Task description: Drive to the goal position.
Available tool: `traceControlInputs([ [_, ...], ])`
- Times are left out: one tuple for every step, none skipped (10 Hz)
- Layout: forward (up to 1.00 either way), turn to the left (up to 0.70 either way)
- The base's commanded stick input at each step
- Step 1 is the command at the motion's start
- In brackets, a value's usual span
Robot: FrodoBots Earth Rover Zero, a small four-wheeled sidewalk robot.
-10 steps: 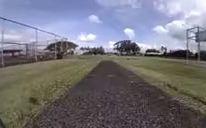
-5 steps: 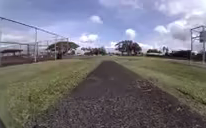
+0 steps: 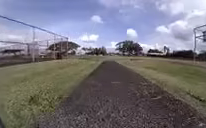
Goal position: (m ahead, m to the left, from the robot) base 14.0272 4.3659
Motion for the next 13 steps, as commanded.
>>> traceControlInputs([
  [0.85,0.00],
  [0.85,0.00],
  [0.85,0.00],
  [0.85,0.00],
  [0.85,0.00],
  [0.85,0.00],
  [0.85,0.00],
  [0.85,0.00],
  [0.85,0.00],
  [0.85,0.00],
  [0.85,0.00],
  [0.85,0.00],
  [0.85,-0.05],
])
